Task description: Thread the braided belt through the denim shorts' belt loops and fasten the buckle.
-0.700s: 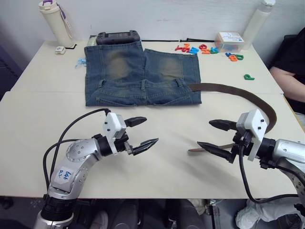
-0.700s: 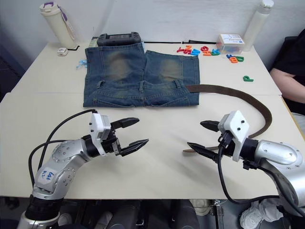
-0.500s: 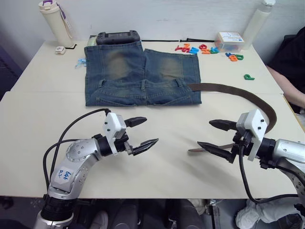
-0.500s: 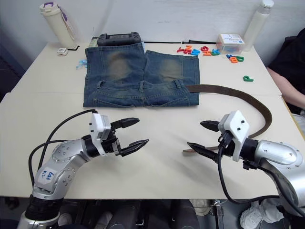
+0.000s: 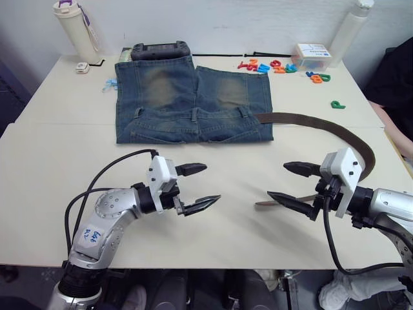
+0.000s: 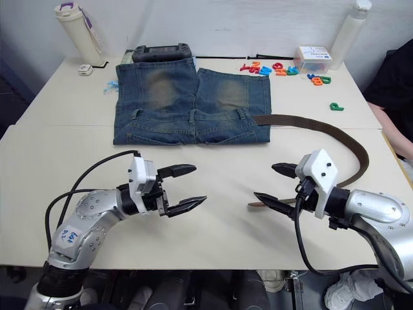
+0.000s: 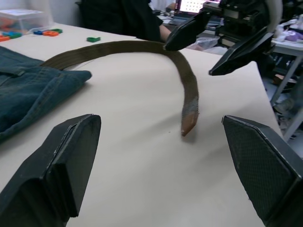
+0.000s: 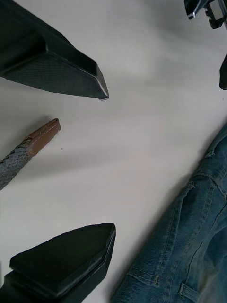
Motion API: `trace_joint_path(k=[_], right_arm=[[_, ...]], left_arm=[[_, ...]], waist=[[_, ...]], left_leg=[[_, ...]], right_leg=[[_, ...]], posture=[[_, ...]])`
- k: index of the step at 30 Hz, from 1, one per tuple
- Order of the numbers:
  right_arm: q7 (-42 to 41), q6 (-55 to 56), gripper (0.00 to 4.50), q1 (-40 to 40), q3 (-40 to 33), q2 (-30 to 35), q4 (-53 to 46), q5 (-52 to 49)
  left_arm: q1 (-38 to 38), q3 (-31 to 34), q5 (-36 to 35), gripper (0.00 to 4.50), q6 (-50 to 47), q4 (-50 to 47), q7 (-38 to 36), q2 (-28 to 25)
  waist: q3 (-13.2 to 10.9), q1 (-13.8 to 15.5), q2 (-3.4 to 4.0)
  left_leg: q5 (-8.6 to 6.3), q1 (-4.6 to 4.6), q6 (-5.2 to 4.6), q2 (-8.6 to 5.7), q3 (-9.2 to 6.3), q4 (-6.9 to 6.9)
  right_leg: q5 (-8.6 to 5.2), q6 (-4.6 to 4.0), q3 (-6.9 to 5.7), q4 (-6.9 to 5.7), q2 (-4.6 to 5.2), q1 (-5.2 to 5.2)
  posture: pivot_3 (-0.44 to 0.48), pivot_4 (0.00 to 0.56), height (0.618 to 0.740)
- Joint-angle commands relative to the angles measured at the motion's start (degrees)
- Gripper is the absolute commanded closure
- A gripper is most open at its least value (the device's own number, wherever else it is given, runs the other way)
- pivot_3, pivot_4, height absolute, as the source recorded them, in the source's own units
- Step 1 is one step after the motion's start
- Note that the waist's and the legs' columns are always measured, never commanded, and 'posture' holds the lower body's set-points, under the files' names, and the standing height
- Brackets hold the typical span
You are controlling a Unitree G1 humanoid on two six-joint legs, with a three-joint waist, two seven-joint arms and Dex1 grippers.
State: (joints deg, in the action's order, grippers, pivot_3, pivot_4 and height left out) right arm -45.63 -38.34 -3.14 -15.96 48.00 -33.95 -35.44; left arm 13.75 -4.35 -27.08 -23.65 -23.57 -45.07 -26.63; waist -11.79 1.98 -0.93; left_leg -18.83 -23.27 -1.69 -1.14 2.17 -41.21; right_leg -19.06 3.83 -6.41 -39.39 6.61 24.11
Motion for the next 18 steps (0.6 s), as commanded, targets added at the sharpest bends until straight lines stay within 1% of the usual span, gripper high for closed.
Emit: trace_joint_path(k=[1,3,7,8,10,12,14,18], right_arm=[[0.98,-0.13,0.06,0.77,-2.26,-0.06,-2.42,-1.44],[2.12,-0.61,0.06,1.39,-3.31,-0.45,-3.16,-1.87],[5.13,-2.24,0.06,3.82,-6.74,-1.14,-6.1,-3.49],[5.66,-2.86,0.06,4.41,-7.67,-1.07,-7.05,-4.09],[5.55,-3.87,0.06,6.26,-9.19,-0.1,-8.94,-4.85],[4.61,-4.02,0.06,7.44,-9.39,0.96,-9.75,-4.95],[3.57,-3.81,0.06,7.3,-8.23,2.57,-9.24,-4.2],[-0.23,-2.59,0.06,3.48,-1.4,9.17,-5.51,0.32]], left_arm=[[2.6,-3.77,1.83,0.0,1.57,2.18,-1.14,1.46],[4.44,-7.35,4.43,0.0,2.55,5.21,-0.97,3.46],[8.34,-15.81,11.86,0.0,6.1,13.64,1.08,10.05],[9.03,-16.2,12.19,0.0,6.42,14.24,1.42,11.46],[10.08,-15.09,10.21,0.0,4.98,13.91,1.47,13.45],[10.5,-13.87,9.14,0.0,4.26,13.64,0.65,13.45],[10.57,-13.39,9.52,0.0,4.76,13.71,-0.78,11.82],[10.38,-11.68,8.05,0.0,3.76,11.53,-3.33,8.84]], waist=[[0.0,0.22,0.0],[0.0,0.63,0.0],[0.0,1.28,0.01],[0.0,1.33,0.0],[0.0,1.33,0.01],[0.0,1.18,0.01],[0.05,0.78,0.09],[0.04,0.57,0.19]], left_leg=[[0.0,0.0,0.0,0.0,0.0,0.0],[0.0,0.01,0.0,0.0,0.0,-0.01],[0.0,0.0,-0.02,-0.01,0.0,-0.03],[-0.01,0.01,-0.05,-0.01,-0.01,-0.02],[-0.03,-0.01,-0.08,0.0,-0.05,0.0],[-0.03,-0.02,-0.09,0.0,-0.07,0.01],[-0.03,0.11,-0.09,0.02,-0.07,0.01],[-0.03,0.25,-0.11,0.04,-0.08,0.01]], right_leg=[[0.0,0.0,0.0,0.0,0.0,0.0],[0.0,0.0,-0.02,0.0,0.0,-0.02],[0.02,0.04,-0.04,0.08,-0.01,-0.08],[0.03,0.06,-0.06,0.15,-0.01,-0.12],[0.05,0.1,-0.11,0.28,-0.02,-0.16],[0.06,0.11,-0.12,0.33,-0.02,-0.19],[0.06,0.12,-0.12,0.34,-0.03,-0.31],[0.07,0.13,-0.13,0.33,-0.04,-0.43]], posture=[[0.0,0.15,0.667],[0.0,0.15,0.667],[0.0,0.15,0.667],[0.0,0.15,0.667],[0.0,0.15,0.667],[0.0,0.15,0.667],[0.0,0.15,0.667],[0.0,0.15,0.667]])
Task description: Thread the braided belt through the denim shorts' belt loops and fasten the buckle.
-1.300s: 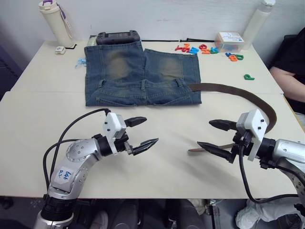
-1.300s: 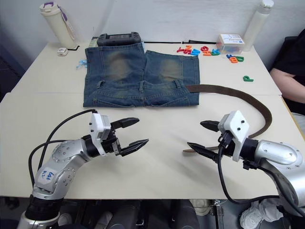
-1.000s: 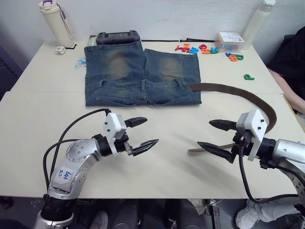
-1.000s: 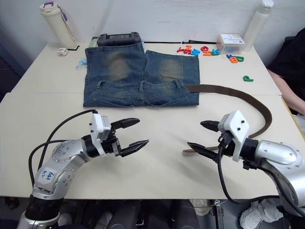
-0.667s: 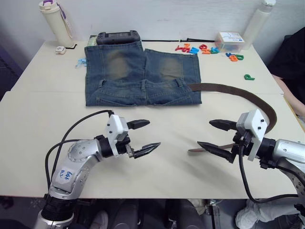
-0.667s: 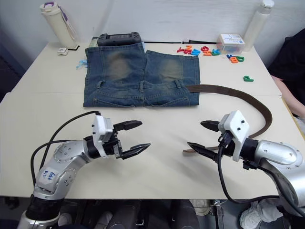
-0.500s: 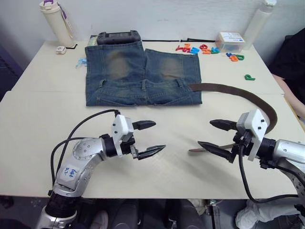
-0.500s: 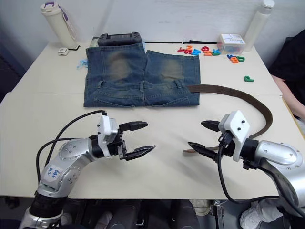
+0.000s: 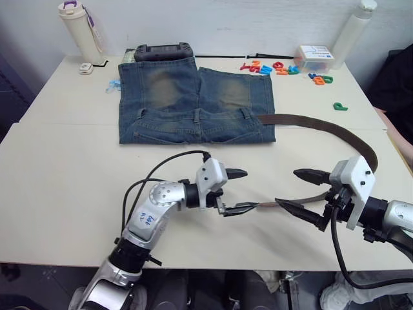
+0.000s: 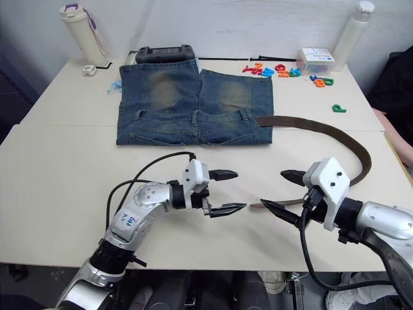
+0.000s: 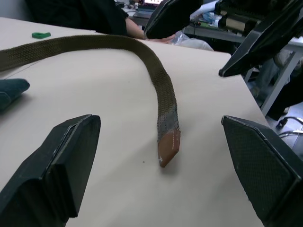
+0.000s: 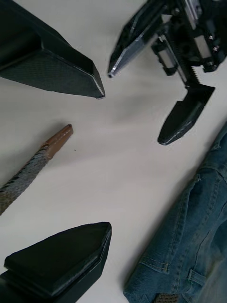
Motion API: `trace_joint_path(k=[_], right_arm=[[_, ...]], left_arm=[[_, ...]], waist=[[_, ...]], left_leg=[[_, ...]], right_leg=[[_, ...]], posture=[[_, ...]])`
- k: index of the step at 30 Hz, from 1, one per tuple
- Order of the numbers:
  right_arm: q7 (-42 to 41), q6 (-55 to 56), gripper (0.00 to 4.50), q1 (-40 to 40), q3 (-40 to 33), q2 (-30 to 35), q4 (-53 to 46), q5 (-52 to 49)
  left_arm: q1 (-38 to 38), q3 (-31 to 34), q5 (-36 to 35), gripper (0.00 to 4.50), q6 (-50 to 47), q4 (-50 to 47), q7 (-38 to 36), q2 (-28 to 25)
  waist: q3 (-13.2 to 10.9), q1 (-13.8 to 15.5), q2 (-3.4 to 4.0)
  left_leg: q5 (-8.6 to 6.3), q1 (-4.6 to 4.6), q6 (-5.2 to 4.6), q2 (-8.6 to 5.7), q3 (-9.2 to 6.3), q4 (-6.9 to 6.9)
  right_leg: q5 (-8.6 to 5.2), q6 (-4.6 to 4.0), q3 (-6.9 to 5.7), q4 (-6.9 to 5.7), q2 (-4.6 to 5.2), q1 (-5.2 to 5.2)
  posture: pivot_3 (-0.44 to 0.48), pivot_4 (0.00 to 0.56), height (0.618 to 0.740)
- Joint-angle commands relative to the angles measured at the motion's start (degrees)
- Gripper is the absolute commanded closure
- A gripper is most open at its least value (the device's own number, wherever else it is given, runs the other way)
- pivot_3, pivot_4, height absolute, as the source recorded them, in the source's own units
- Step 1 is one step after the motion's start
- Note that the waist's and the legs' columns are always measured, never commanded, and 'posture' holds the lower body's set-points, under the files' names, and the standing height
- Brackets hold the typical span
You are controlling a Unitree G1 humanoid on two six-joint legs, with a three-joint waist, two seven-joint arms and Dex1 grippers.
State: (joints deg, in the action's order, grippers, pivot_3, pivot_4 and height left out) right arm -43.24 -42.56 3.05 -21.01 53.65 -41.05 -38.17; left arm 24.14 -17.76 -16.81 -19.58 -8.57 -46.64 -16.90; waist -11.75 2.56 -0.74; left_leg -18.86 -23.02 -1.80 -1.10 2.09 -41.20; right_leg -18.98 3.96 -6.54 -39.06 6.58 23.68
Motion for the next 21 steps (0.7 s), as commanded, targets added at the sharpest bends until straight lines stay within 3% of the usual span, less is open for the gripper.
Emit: trace_joint_path(k=[1,9,20,21], right_arm=[[-3.45,2.37,0.06,-3.87,5.52,4.65,3.22,4.46],[-11.67,10.54,0.06,-11.13,20.26,10.58,19.42,17.59],[-15.49,13.53,0.06,-12.2,23.44,10.62,27.3,24.28],[-15.44,13.62,0.57,-12.23,23.68,10.35,27.49,24.79]], left_arm=[[0.05,2.03,-2.39,0.0,-0.43,-3.74,-2.02,-1.26],[-3.14,5.72,-5.59,0.0,-1.41,-8.97,-4.52,-5.41],[-5.99,7.53,-6.73,0.0,-2.99,-12.62,-2.98,-7.01],[-6.13,7.58,-6.78,0.0,-3.05,-12.82,-2.89,-7.0]], waist=[[0.0,0.09,0.0],[-0.01,0.38,0.02],[-0.02,0.35,0.04],[-0.02,0.34,0.04]], left_leg=[[0.0,0.01,0.0,0.01,-0.01,-0.01],[-0.02,-0.17,-0.12,-0.01,-0.04,0.0],[0.0,-0.16,-0.16,-0.01,-0.05,-0.06],[0.0,-0.16,-0.16,-0.01,-0.05,-0.06]], right_leg=[[0.0,0.0,0.0,0.0,0.0,0.0],[0.09,0.15,-0.12,0.45,0.0,-0.06],[0.23,0.27,-0.15,0.55,0.01,-0.17],[0.23,0.27,-0.15,0.55,0.01,-0.17]], posture=[[0.0,0.15,0.667],[0.0,0.15,0.667],[0.0,0.15,0.667],[0.0,0.15,0.667]])
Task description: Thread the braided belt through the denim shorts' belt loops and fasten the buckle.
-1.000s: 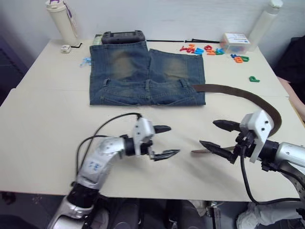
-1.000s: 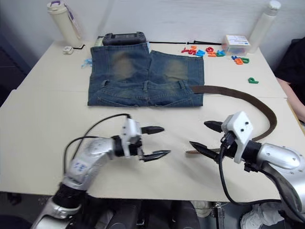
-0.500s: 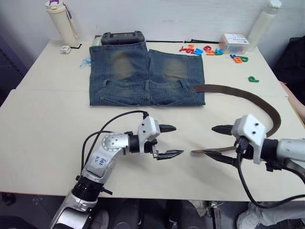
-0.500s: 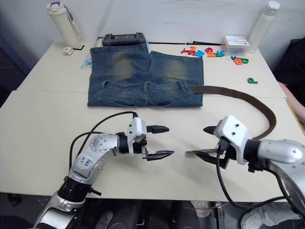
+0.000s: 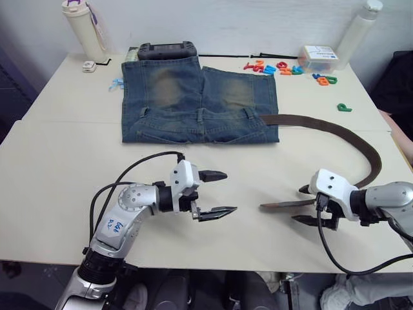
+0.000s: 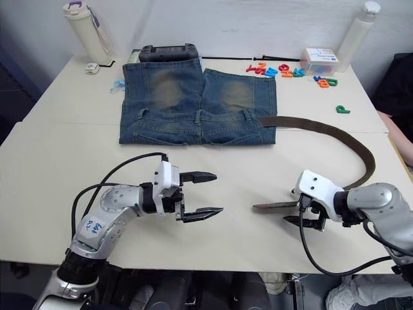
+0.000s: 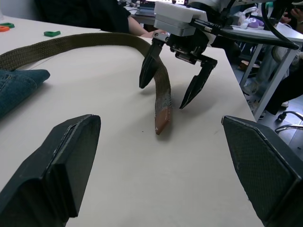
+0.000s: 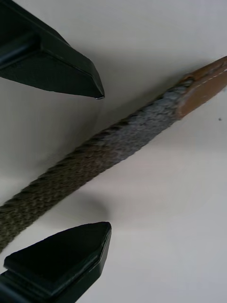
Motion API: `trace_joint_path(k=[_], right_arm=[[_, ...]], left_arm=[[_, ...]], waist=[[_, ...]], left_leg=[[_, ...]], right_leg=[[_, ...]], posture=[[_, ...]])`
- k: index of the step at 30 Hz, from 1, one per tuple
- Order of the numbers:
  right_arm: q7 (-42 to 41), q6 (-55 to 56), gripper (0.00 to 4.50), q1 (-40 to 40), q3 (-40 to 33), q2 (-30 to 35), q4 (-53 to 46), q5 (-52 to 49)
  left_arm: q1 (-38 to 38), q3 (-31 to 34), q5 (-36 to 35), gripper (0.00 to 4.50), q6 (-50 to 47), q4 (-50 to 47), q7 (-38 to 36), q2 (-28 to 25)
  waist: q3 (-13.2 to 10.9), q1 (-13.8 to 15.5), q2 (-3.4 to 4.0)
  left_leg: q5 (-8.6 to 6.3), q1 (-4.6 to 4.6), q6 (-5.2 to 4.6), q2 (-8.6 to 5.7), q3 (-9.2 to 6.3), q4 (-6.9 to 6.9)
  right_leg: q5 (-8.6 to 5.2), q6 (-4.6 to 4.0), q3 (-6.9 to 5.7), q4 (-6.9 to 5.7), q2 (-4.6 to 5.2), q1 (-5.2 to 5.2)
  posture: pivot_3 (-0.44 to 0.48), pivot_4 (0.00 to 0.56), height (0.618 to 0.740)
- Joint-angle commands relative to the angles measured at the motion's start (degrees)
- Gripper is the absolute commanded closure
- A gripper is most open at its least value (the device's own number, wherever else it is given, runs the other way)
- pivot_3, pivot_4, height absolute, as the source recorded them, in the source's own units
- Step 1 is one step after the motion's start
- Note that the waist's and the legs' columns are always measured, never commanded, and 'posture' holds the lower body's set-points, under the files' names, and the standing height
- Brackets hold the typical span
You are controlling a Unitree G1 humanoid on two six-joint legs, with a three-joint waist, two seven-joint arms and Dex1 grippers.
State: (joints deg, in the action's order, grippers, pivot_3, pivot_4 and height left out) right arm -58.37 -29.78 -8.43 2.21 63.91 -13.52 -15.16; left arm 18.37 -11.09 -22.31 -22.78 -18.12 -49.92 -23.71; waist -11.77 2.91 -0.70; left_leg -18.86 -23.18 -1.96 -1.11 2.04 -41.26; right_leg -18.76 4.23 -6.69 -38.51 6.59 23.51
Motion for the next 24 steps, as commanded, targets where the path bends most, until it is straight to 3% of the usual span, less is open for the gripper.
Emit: trace_joint_path(k=[1,7,9,18,24], right_arm=[[-0.29,0.92,0.89,-0.77,0.59,-0.08,0.09,2.12],[-1.68,1.88,3.73,-0.75,0.05,-0.24,-0.09,1.66],[-2.61,2.32,4.42,-0.73,-0.36,-0.07,-0.65,1.07],[-10.52,-3.79,4.42,-3.87,-5.33,-0.6,-10.77,-13.89],[-11.18,-7.13,4.42,-8.88,-0.45,-1.1,-15.19,-15.41]], left_arm=[[-0.45,0.93,-1.31,0.0,0.1,-3.41,0.45,-0.19],[-0.44,1.21,-1.39,0.0,0.04,-3.47,0.77,-0.13],[-0.26,1.45,-1.58,0.0,-0.05,-3.39,0.72,-0.19],[1.75,3.11,-2.77,0.0,0.52,-2.57,-2.85,-3.26],[3.92,2.86,-4.31,0.0,-0.75,-1.3,-5.89,-4.79]], waist=[[0.0,0.0,0.0],[0.0,0.05,0.0],[0.0,0.04,0.0],[-0.03,0.0,0.05],[-0.03,0.02,0.05]], left_leg=[[0.0,0.0,0.0,0.0,0.0,0.0],[0.0,0.01,0.0,0.0,0.0,-0.04],[0.0,0.0,0.0,0.0,0.0,-0.03],[0.0,0.0,0.0,0.0,0.0,-0.03],[-0.04,-0.03,-0.05,0.0,-0.03,-0.01]], right_leg=[[0.0,0.0,0.0,0.0,0.0,0.0],[0.04,0.03,0.01,0.01,0.0,-0.02],[0.04,0.03,0.01,0.01,0.0,-0.02],[0.04,0.03,0.0,0.01,0.0,-0.01],[0.06,0.06,-0.01,0.18,0.01,-0.03]], posture=[[0.0,0.15,0.667],[0.0,0.15,0.667],[0.0,0.15,0.667],[0.0,0.15,0.667],[0.0,0.15,0.667]])
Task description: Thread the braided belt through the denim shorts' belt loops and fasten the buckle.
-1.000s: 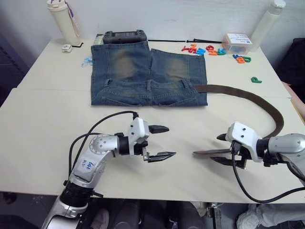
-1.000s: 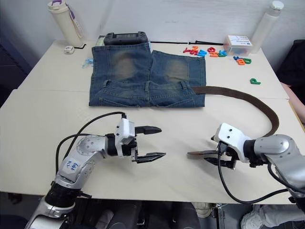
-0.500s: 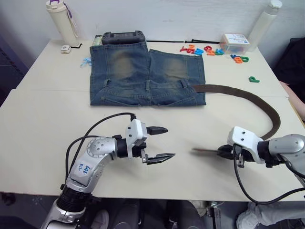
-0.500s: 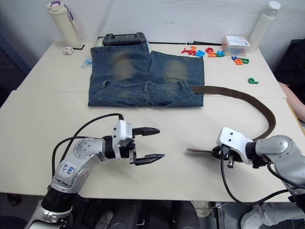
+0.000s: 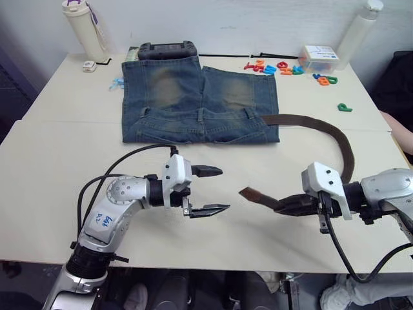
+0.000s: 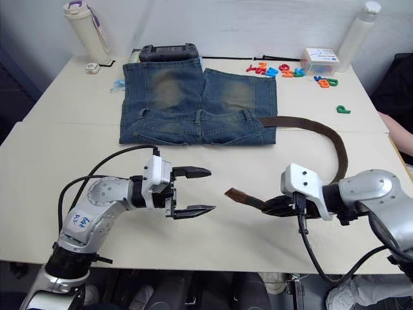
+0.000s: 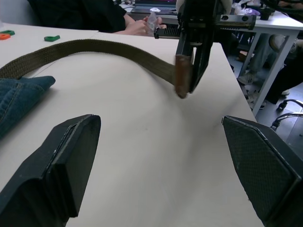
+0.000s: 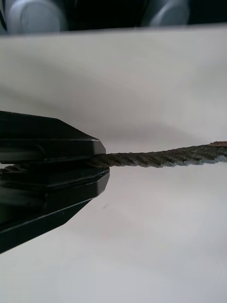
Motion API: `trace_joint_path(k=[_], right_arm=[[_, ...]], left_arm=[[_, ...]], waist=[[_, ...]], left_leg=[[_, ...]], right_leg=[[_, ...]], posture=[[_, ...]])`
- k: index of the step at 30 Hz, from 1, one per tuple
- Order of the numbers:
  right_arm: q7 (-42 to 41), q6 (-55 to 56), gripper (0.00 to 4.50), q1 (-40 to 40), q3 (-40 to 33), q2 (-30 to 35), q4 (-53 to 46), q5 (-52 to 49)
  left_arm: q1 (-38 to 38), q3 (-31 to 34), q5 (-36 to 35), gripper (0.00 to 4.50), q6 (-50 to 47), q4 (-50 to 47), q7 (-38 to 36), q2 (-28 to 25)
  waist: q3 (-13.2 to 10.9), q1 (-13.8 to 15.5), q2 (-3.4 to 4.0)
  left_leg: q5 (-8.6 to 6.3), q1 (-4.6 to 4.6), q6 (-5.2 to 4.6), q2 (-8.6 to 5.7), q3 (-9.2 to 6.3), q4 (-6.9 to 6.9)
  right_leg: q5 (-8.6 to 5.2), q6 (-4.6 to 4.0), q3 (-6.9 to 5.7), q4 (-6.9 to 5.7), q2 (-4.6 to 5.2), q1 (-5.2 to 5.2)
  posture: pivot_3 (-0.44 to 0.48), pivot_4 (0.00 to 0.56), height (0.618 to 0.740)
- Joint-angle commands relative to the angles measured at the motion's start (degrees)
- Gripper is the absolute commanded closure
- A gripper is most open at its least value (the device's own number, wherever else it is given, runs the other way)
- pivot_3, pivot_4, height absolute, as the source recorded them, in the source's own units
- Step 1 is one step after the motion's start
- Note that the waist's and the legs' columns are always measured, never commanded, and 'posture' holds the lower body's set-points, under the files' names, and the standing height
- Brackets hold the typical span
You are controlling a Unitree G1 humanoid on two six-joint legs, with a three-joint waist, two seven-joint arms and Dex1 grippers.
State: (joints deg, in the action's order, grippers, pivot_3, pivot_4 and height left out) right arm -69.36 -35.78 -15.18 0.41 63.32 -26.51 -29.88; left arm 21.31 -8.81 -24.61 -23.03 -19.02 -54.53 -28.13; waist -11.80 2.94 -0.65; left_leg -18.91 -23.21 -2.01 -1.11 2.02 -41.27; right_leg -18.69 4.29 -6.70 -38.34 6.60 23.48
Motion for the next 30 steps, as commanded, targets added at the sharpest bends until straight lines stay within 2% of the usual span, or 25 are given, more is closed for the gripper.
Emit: trace_joint_path(k=[1,8,14,18,25,30], right_arm=[[-0.17,-1.39,4.42,-2.71,2.03,-0.66,-2.41,-0.51],[1.49,-1.88,4.42,-4.99,5.9,-1.46,-1.55,2.59],[1.93,-2.36,4.42,-5.5,6.14,-1.95,-1.68,2.76],[2.11,-2.62,4.5,-5.71,6.1,-2.26,-1.71,2.83],[2.19,-3.32,4.5,-6.32,6.15,-2.7,-2.06,2.76],[2.62,-3.62,4.5,-6.49,5.84,-3.22,-2.38,2.8]], left_arm=[[1.26,0.62,-2.46,0.0,-1.03,-0.56,-1.52,-0.38],[3.06,1.49,-7.06,0.0,-6.36,-2.41,-1.74,-0.26],[3.38,0.29,-6.55,0.0,-7.65,-2.54,-0.63,0.23],[3.16,-0.81,-6.14,1.2,-7.84,-2.42,-0.14,1.04],[3.37,-2.12,-6.26,4.48,-8.3,-2.56,0.42,2.18],[3.34,-2.15,-6.37,4.48,-8.76,-2.2,0.69,2.47]], waist=[[0.0,-0.02,0.0],[0.0,0.02,0.0],[0.0,-0.02,0.0],[0.0,-0.03,0.0],[0.0,-0.03,0.0],[0.0,-0.03,0.0]], left_leg=[[0.0,-0.02,0.0,0.0,-0.01,0.0],[0.0,-0.05,-0.01,0.0,0.0,0.02],[0.01,-0.04,-0.02,0.0,0.0,0.01],[0.01,-0.03,-0.02,-0.01,0.01,0.01],[0.01,-0.03,-0.03,-0.01,0.02,0.0],[0.01,-0.03,-0.03,-0.01,0.02,0.0]], right_leg=[[0.02,0.01,0.0,0.04,0.0,0.0],[0.05,0.01,-0.03,0.14,0.0,-0.01],[0.06,0.03,-0.03,0.11,-0.01,-0.02],[0.06,0.03,-0.02,0.1,0.0,-0.02],[0.06,0.02,-0.02,0.1,-0.01,-0.02],[0.06,0.02,-0.02,0.1,-0.01,-0.02]], posture=[[0.0,0.15,0.667],[0.0,0.15,0.667],[0.0,0.15,0.667],[0.0,0.15,0.667],[0.0,0.15,0.667],[0.0,0.15,0.667]])
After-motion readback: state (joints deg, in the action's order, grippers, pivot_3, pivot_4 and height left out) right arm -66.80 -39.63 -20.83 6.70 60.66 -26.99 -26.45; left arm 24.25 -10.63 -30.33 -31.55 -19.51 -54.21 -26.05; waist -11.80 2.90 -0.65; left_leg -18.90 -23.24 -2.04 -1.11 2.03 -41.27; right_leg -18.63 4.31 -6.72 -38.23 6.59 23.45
